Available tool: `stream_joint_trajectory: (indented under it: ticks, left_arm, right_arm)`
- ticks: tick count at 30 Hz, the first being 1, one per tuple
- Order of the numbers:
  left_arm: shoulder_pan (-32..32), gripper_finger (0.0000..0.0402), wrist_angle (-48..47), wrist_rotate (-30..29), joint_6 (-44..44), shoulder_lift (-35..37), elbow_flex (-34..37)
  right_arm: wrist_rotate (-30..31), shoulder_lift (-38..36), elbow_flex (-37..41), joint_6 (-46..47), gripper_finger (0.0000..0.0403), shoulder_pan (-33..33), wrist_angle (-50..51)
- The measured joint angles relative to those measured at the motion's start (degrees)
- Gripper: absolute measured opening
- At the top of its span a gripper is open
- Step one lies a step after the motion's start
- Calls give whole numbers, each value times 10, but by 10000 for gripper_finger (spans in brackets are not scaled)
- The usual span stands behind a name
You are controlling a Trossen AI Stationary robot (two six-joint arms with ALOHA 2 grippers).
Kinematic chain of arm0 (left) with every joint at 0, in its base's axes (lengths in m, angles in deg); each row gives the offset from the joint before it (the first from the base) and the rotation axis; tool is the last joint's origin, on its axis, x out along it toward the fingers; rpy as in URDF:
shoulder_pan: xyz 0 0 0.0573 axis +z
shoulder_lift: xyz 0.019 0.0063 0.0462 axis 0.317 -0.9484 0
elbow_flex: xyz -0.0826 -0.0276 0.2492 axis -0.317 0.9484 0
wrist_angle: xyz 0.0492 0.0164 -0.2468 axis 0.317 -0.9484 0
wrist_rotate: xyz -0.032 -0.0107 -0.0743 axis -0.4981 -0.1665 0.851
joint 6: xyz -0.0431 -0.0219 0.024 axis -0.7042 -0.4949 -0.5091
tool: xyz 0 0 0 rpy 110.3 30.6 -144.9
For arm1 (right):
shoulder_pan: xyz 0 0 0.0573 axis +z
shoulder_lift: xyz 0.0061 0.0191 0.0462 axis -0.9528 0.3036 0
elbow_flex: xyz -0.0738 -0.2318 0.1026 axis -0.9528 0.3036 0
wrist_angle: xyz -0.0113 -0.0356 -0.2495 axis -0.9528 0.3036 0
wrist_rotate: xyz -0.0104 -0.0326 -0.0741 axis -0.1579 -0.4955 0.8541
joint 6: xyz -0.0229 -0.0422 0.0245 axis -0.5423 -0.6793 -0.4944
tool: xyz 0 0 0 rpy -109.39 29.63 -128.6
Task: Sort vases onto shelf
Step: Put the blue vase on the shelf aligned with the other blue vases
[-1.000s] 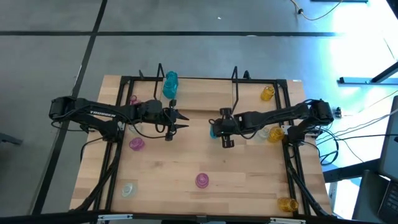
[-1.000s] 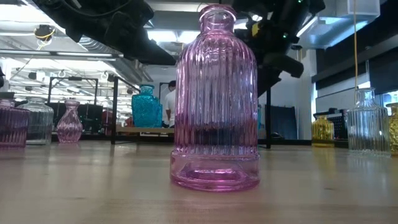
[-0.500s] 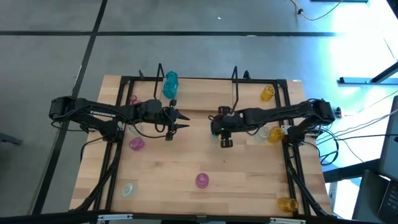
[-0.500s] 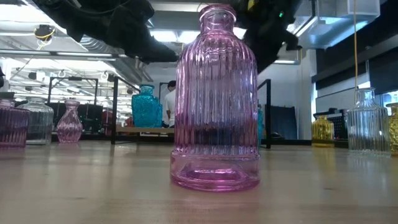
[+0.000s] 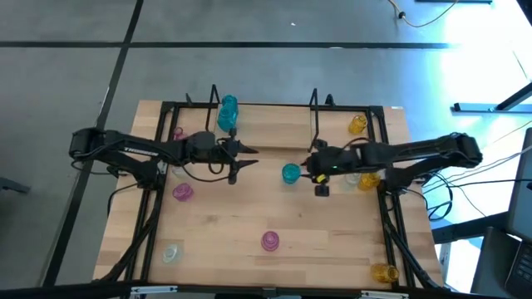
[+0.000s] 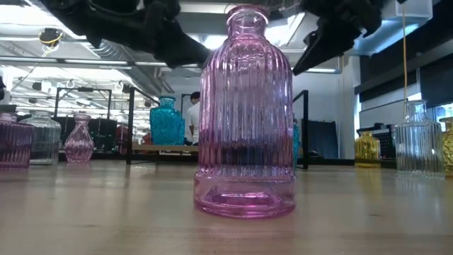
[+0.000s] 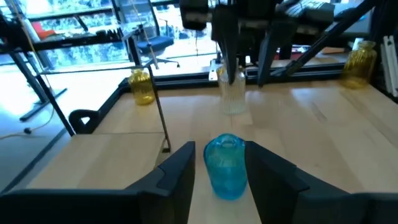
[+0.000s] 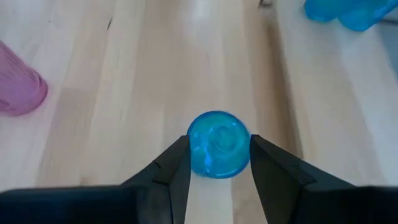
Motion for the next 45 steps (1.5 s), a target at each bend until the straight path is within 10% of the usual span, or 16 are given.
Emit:
stream_joint_trajectory:
  ticks: [9, 25, 45]
  left_arm:
    - [-2, 206, -12, 4, -10, -131, -109]
    - [-30, 206, 12, 8, -26, -331, -238]
    - [-21, 201, 23, 8, -22, -407, -270]
  right_arm:
    - [41, -70, 48, -60, 147, -1, -78]
    - [41, -75, 48, -140, 147, -1, -181]
    - [40, -33, 47, -124, 147, -1, -192]
